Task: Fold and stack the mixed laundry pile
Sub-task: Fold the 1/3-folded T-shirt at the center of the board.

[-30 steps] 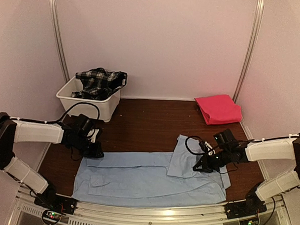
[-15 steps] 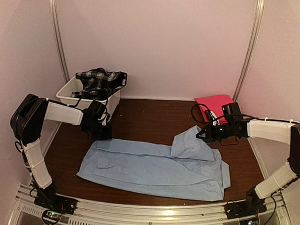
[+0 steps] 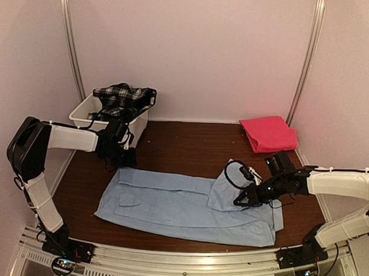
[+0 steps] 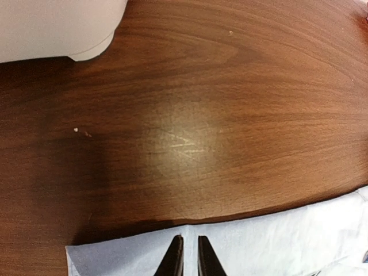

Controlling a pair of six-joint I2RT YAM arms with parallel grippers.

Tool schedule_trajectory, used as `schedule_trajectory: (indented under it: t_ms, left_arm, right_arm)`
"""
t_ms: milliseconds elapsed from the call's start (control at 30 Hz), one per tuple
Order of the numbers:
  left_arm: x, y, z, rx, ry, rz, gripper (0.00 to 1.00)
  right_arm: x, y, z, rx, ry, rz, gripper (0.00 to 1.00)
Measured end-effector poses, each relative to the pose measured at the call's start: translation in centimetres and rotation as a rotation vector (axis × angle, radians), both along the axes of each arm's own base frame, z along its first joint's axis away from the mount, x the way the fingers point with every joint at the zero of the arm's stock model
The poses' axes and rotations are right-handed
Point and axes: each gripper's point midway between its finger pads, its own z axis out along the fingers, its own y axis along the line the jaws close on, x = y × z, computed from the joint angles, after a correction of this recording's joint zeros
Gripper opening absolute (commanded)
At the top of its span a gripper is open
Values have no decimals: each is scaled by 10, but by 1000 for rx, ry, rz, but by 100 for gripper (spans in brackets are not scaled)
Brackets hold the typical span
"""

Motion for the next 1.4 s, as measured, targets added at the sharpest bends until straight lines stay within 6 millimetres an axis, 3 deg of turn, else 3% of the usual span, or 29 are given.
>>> schedule_trajectory:
  t_ms: [67, 167, 233, 333, 400, 467, 567, 633, 867, 933, 1033, 1133, 1267, 1400]
  left_arm:
    - [0, 0, 3, 1, -9, -7, 12]
    - [-1, 0, 5, 8, -11, -19, 13]
    - [-2, 0, 5, 12, -9, -26, 13]
    - [-1, 0, 10, 11, -19, -36, 13]
    - [1, -2, 17, 8, -34, -41, 14]
    - [4, -3, 24, 3, -52, -44, 14]
    - [8, -4, 34, -6, -77, -47, 14]
    - [10, -5, 40, -9, -91, -50, 14]
    - [15, -8, 50, -18, -114, -55, 15]
    - [15, -8, 50, -19, -112, -56, 15]
    - [15, -9, 50, -24, -114, -59, 15]
    - [15, -10, 50, -26, -113, -61, 15]
    - [15, -10, 50, -28, -113, -62, 15]
    - [15, -10, 51, -28, -114, -63, 15]
  right_arm:
    - [-18, -4, -17, -25, 67, 8, 50]
    - [-32, -15, -30, -80, 136, -5, 72]
    - [-25, -21, -22, -101, 114, -27, 78]
    - [12, -32, 12, -70, 7, -127, 78]
    - [46, -48, 35, -45, -72, -226, 75]
    - [73, -66, 46, -38, -124, -316, 71]
    - [98, -82, 39, -60, -134, -391, 67]
    - [108, -87, 22, -88, -105, -410, 66]
    - [129, -89, -31, -161, -17, -406, 63]
    - [135, -88, -43, -168, -3, -399, 58]
    - [141, -83, -54, -158, 11, -377, 42]
    - [149, -77, -56, -138, 10, -357, 28]
    - [160, -71, -43, -107, -24, -340, 0]
    - [170, -68, -27, -86, -73, -327, 0]
